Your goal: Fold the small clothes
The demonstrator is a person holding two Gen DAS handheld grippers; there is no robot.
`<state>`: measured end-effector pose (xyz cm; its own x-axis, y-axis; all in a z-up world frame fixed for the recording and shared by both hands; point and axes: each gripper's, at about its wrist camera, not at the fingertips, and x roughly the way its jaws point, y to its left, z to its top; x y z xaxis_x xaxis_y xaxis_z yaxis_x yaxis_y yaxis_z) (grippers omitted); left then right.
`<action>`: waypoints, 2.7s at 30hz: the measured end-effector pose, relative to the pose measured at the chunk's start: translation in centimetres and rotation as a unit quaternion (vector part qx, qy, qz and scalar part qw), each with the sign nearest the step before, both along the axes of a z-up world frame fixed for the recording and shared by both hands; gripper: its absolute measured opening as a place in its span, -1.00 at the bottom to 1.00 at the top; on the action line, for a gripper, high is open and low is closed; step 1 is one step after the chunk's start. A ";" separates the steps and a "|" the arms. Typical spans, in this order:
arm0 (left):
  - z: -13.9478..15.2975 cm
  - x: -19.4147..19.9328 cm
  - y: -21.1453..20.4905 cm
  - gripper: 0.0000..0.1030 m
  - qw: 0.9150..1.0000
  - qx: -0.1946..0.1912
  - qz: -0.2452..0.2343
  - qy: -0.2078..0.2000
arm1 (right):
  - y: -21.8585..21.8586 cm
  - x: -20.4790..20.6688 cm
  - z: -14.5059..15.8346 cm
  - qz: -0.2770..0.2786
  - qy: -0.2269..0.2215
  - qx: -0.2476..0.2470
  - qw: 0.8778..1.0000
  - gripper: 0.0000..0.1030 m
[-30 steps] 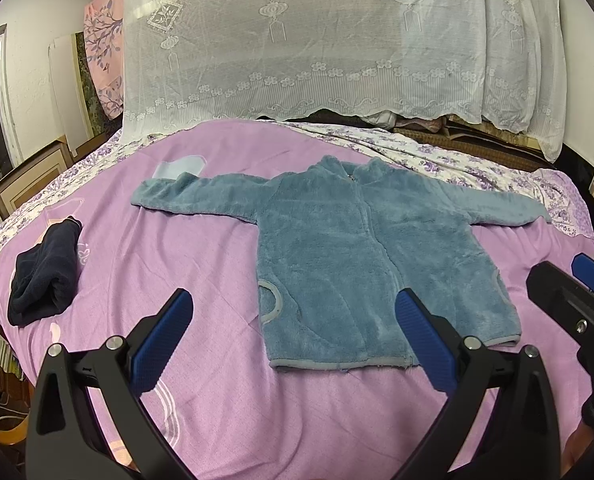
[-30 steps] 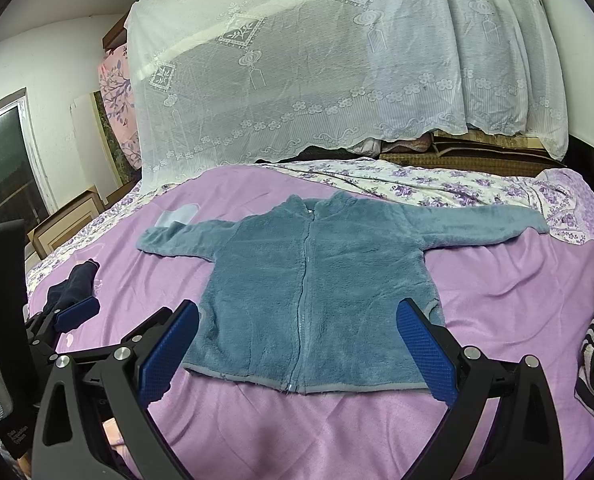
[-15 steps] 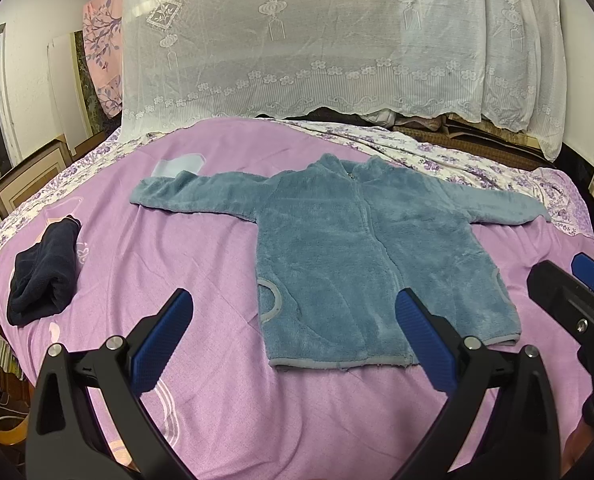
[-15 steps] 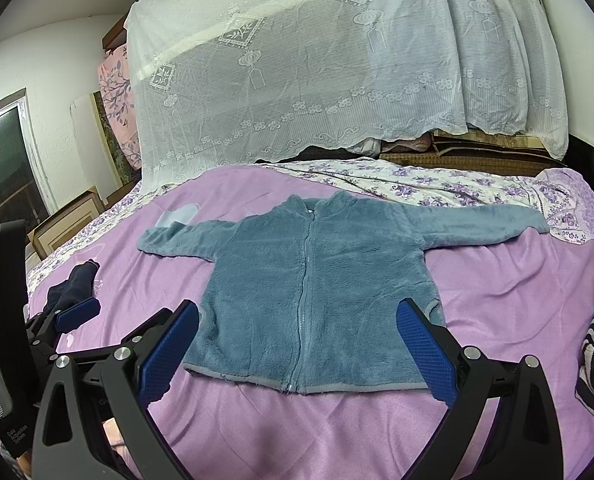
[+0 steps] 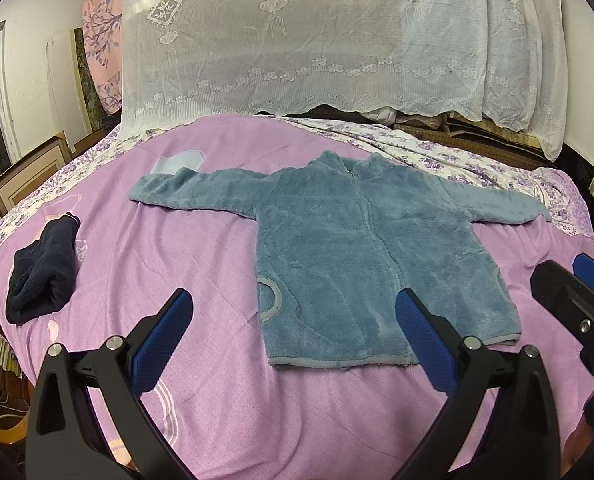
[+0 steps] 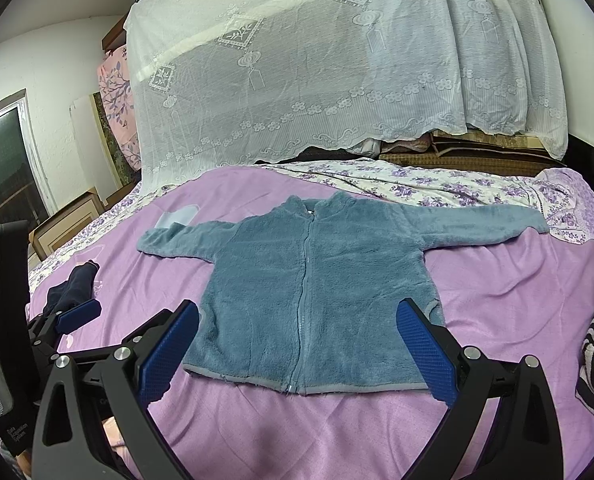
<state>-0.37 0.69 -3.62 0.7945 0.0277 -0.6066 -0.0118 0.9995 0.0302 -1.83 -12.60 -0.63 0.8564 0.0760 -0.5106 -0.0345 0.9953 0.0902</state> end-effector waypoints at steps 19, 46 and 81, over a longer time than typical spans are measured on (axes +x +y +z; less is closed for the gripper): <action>-3.9 11.3 -0.6 0.92 0.997 0.038 -0.010 0.064 | -14.7 8.8 -2.7 -0.112 0.008 0.127 0.986 0.93; -11.2 31.7 0.2 0.92 0.983 -0.029 0.028 0.177 | -42.6 19.2 -10.4 -0.356 -0.011 0.404 0.842 0.18; -9.6 31.9 11.9 0.92 0.974 -0.035 0.160 0.154 | -40.8 19.4 -8.3 -0.281 -0.134 0.354 0.882 -0.76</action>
<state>31.52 12.57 -13.24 0.5315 0.1945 -0.8244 -0.3252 0.9455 0.0133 17.55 -53.37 -8.89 0.9432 -0.1809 -0.2785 0.3316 0.5598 0.7594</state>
